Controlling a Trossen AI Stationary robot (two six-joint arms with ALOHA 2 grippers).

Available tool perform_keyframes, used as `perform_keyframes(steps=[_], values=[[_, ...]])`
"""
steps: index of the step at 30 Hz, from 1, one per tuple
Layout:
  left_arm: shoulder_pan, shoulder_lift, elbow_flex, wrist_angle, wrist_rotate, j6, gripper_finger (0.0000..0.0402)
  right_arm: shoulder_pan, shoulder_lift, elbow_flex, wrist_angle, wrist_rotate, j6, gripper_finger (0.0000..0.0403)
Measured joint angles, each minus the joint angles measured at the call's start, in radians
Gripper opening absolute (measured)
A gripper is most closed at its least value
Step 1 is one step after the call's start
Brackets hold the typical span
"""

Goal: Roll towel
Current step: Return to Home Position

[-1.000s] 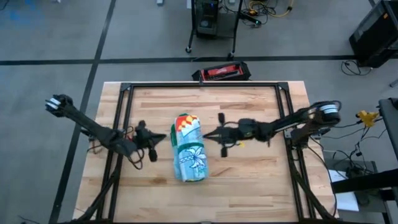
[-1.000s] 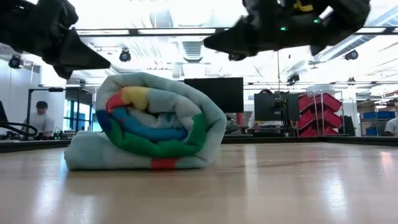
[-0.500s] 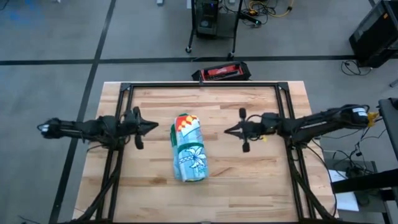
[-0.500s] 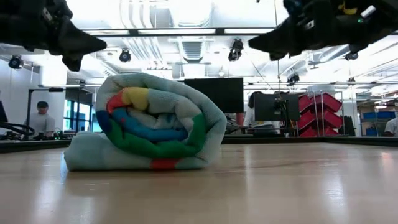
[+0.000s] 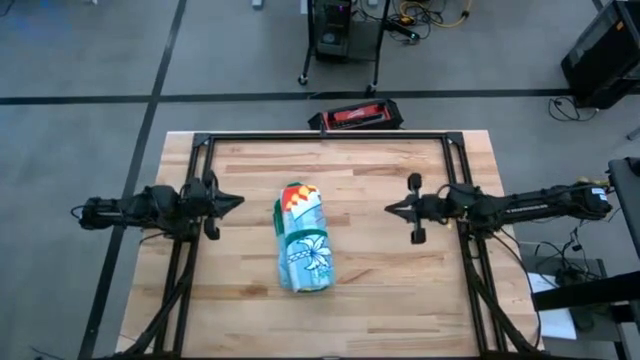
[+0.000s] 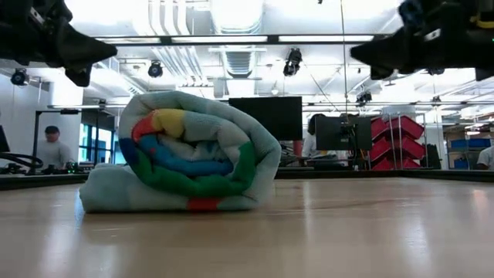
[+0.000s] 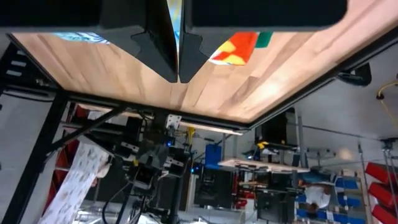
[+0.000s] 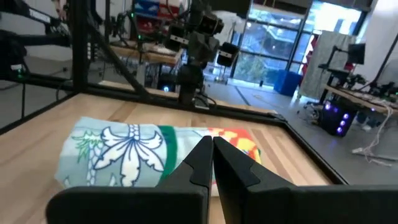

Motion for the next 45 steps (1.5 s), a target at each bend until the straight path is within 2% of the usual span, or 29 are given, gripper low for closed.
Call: perform_keyframes(steps=[6, 10, 14, 24, 31, 45], values=[[0.000, 0.001, 0.001, 0.013, -0.055, -0.001, 0.0000, 0.000, -0.178, -0.101, -0.014, 0.048, 0.008, 0.0000], [0.000, 0.008, 0.001, 0.012, -0.073, -0.003, 0.0000, 0.000, -0.287, -0.106, -0.143, 0.089, 0.011, 0.0000], [0.000, 0.027, 0.001, 0.012, -0.073, -0.014, 0.0000, 0.001, -0.345, -0.106, -0.206, 0.082, 0.033, 0.0000], [0.000, 0.090, 0.001, 0.012, -0.073, -0.032, 0.0000, 0.001, -0.466, -0.106, -0.239, 0.079, 0.028, 0.0000], [0.000, 0.141, 0.001, 0.011, -0.073, -0.033, 0.0000, 0.001, -0.605, -0.106, -0.408, 0.089, 0.054, 0.0000], [0.000, 0.246, 0.001, 0.012, -0.073, -0.033, 0.0000, 0.001, -0.613, -0.106, -0.437, 0.089, 0.068, 0.0000]])
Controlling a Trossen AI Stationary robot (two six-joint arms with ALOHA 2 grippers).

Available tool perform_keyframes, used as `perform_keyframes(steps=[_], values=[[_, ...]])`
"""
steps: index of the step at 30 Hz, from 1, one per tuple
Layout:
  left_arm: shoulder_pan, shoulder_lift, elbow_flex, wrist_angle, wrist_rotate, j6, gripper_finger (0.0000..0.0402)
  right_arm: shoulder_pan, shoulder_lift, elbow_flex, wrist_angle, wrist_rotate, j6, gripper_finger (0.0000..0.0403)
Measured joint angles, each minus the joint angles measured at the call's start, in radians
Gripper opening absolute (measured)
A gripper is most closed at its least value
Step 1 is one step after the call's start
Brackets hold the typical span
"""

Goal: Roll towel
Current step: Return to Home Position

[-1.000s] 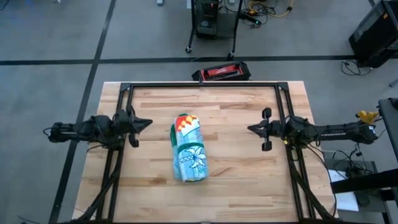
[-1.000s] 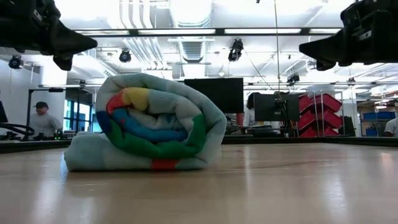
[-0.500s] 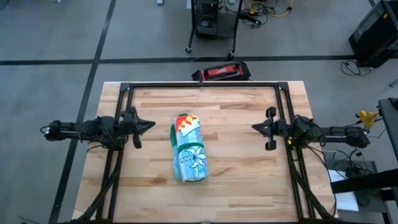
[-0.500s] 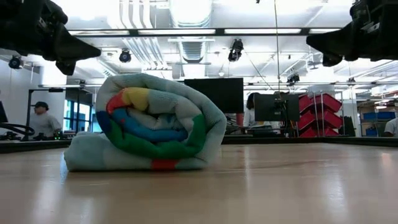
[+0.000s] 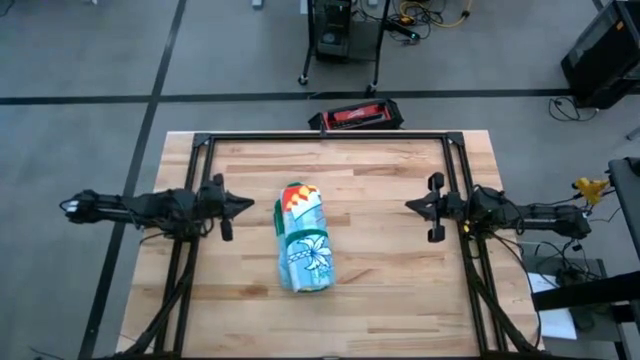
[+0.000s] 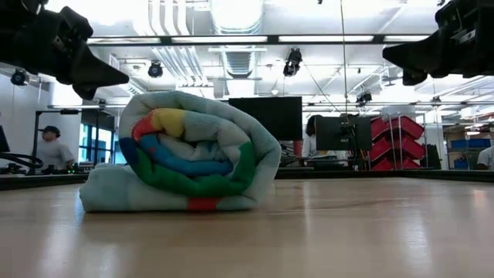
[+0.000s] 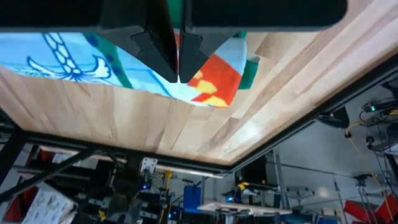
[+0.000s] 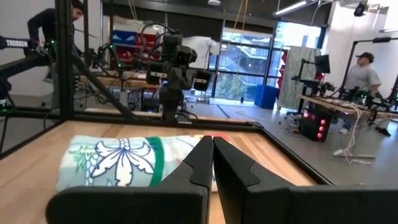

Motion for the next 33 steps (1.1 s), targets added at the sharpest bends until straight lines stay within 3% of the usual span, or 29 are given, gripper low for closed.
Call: perform_keyframes(steps=[33], values=[[0.000, 0.146, 0.000, 0.000, 0.000, 0.000, 0.0000, 0.000, 0.000, 0.000, 0.001, 0.000, -0.001, 0.0000]])
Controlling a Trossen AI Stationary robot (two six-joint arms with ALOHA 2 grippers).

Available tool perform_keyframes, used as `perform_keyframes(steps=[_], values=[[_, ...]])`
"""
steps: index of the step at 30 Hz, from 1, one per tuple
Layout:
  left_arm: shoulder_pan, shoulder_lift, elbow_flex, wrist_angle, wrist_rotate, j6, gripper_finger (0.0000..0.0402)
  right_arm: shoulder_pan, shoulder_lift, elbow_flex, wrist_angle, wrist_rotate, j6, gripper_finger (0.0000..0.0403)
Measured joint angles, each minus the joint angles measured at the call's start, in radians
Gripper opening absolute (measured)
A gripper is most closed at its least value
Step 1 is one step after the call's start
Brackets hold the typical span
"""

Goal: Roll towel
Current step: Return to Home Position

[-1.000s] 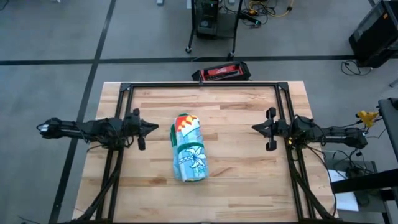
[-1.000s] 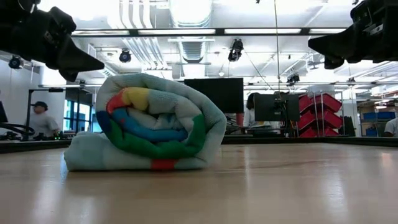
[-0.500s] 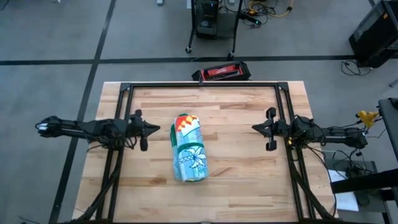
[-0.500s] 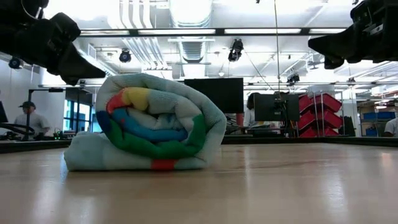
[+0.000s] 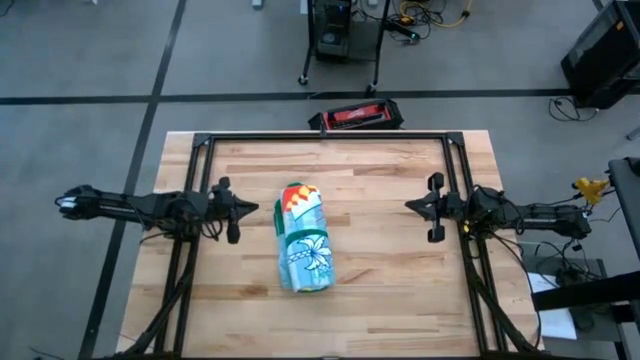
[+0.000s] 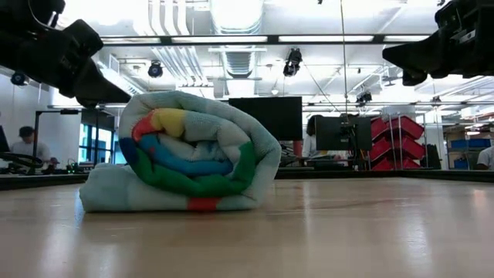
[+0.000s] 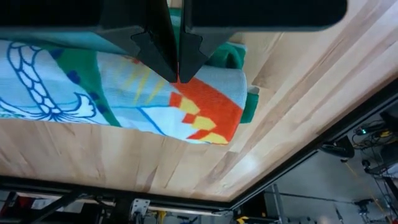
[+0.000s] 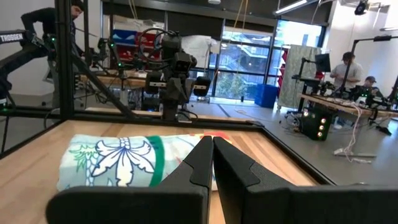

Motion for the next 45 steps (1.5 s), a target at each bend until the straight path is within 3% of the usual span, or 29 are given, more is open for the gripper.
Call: perform_keyframes(steps=[45], values=[[0.000, 0.016, 0.000, 0.000, 0.000, 0.000, 0.0000, 0.000, 0.000, 0.000, 0.000, 0.000, 0.000, 0.0000]])
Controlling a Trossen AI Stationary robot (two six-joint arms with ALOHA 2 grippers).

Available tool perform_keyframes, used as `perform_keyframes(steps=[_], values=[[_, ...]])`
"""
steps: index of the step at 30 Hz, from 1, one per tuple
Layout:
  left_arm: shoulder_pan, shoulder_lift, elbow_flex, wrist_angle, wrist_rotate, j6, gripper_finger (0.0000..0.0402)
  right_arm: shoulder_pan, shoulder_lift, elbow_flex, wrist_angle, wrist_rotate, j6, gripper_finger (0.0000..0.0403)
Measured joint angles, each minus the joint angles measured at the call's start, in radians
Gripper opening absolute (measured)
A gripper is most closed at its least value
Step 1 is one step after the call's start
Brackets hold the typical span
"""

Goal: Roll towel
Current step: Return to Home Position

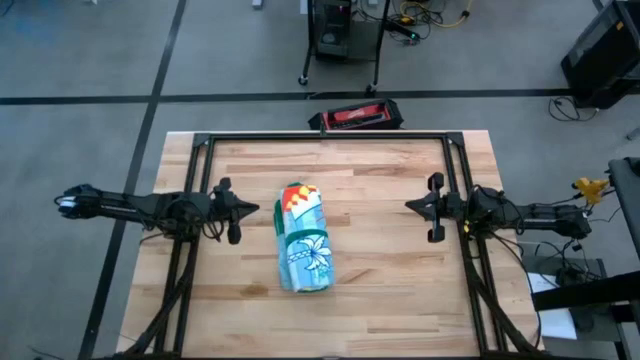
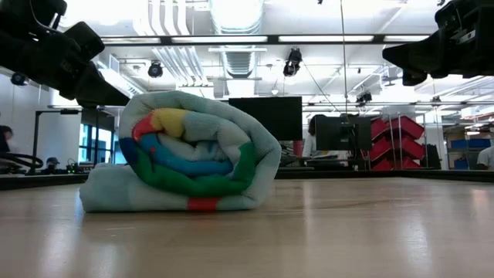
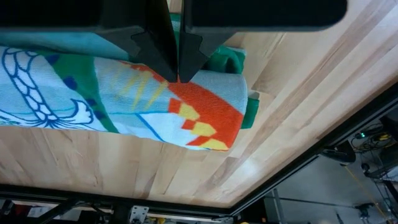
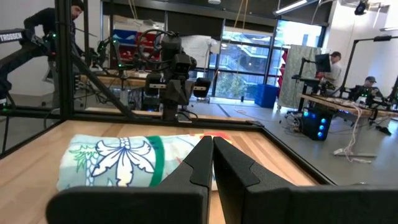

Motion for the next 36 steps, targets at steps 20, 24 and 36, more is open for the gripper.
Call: perform_keyframes(steps=[20, 24, 36], values=[[0.000, 0.000, 0.000, 0.000, 0.000, 0.000, 0.0000, 0.000, 0.000, 0.000, 0.000, 0.000, 0.000, 0.0000], [0.000, 0.000, 0.000, 0.000, 0.000, 0.000, 0.0000, 0.000, 0.000, 0.000, 0.000, 0.000, 0.000, 0.0000], [0.000, -0.116, -0.025, 0.000, 0.000, 0.000, 0.0000, 0.000, 0.000, 0.000, 0.000, 0.000, 0.002, 0.0000]])
